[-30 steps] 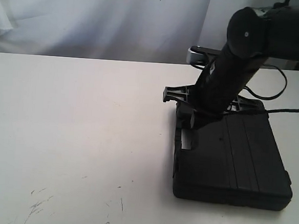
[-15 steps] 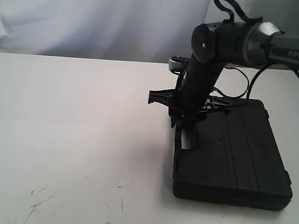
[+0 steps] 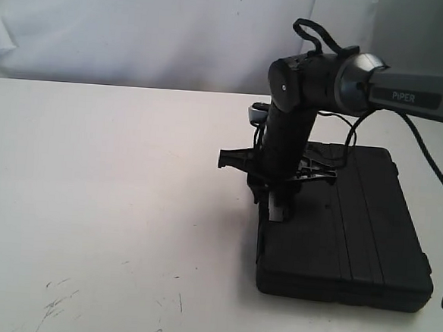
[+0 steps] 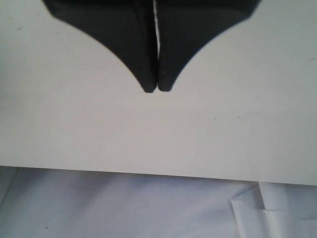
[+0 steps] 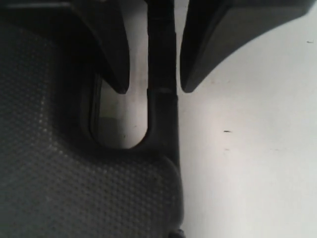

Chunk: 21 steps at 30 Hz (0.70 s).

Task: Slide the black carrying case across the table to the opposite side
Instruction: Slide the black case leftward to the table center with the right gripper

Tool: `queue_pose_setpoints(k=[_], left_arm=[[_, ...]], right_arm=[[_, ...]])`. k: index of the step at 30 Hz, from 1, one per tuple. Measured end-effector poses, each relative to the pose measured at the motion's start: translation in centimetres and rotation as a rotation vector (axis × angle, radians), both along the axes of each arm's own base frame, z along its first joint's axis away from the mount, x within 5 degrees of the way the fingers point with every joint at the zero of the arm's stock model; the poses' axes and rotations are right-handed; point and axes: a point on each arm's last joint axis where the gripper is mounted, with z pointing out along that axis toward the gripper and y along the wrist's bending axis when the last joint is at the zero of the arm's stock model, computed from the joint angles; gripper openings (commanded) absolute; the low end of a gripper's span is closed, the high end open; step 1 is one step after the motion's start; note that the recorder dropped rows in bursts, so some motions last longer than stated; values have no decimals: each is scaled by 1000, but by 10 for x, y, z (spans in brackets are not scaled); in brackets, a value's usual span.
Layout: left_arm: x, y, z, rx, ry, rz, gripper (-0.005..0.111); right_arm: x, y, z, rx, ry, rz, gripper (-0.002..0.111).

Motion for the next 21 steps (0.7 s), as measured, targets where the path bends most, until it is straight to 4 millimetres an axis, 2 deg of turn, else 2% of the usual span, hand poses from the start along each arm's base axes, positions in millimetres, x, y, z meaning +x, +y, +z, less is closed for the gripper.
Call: queue_pose_setpoints(k=[7, 13, 15, 18, 21], left_arm=[[0, 0, 0, 0, 0, 0, 0], [0, 0, 0, 0, 0, 0, 0], [0, 0, 0, 0, 0, 0, 0], [0, 0, 0, 0, 0, 0, 0], [0, 0, 0, 0, 0, 0, 0]], right_arm=[[0, 1, -2, 3, 2, -12, 32], [-1, 6, -9, 11, 7, -9, 27], [-1, 7, -12, 8, 10, -8, 21], [-1, 7, -16, 4, 17, -10, 5], [-1, 7, -16, 2, 19, -10, 0]])
